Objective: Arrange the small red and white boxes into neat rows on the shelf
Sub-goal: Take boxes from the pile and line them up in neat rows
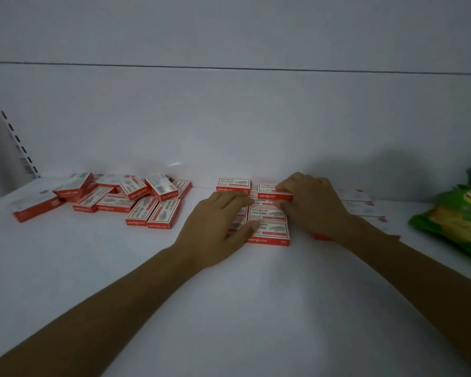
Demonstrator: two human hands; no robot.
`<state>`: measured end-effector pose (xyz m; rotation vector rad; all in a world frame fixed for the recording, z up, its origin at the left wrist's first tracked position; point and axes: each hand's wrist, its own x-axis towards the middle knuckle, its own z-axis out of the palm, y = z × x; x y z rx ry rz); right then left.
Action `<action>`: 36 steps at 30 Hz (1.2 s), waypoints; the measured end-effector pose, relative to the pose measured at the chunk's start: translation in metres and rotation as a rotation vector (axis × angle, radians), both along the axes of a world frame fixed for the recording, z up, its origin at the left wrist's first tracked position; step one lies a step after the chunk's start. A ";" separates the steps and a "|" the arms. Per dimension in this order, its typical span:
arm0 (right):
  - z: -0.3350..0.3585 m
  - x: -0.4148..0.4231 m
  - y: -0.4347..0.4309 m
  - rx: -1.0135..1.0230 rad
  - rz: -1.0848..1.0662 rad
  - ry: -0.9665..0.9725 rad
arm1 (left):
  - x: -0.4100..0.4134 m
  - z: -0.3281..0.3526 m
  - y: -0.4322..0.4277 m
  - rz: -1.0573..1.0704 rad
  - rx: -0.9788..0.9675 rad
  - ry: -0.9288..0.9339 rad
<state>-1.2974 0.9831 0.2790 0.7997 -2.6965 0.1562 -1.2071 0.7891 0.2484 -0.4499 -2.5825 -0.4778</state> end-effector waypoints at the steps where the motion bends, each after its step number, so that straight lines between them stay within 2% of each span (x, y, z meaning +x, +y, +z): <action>1: -0.004 0.002 0.000 0.015 0.012 0.007 | -0.001 0.000 0.001 -0.004 -0.003 -0.002; 9: -0.010 0.000 -0.011 0.062 0.068 0.046 | -0.011 -0.003 -0.003 -0.024 0.082 -0.067; 13: -0.004 0.001 -0.014 0.126 0.075 0.060 | -0.012 -0.005 -0.003 -0.042 0.063 -0.081; 22: -0.005 0.004 -0.020 0.122 0.151 0.060 | -0.013 -0.008 -0.005 -0.056 0.044 -0.058; 32: -0.004 0.008 -0.022 0.070 0.134 -0.049 | -0.013 -0.005 -0.003 -0.049 0.064 -0.045; 36: 0.006 0.016 -0.025 0.026 0.089 -0.203 | -0.007 -0.002 -0.001 -0.032 0.086 -0.061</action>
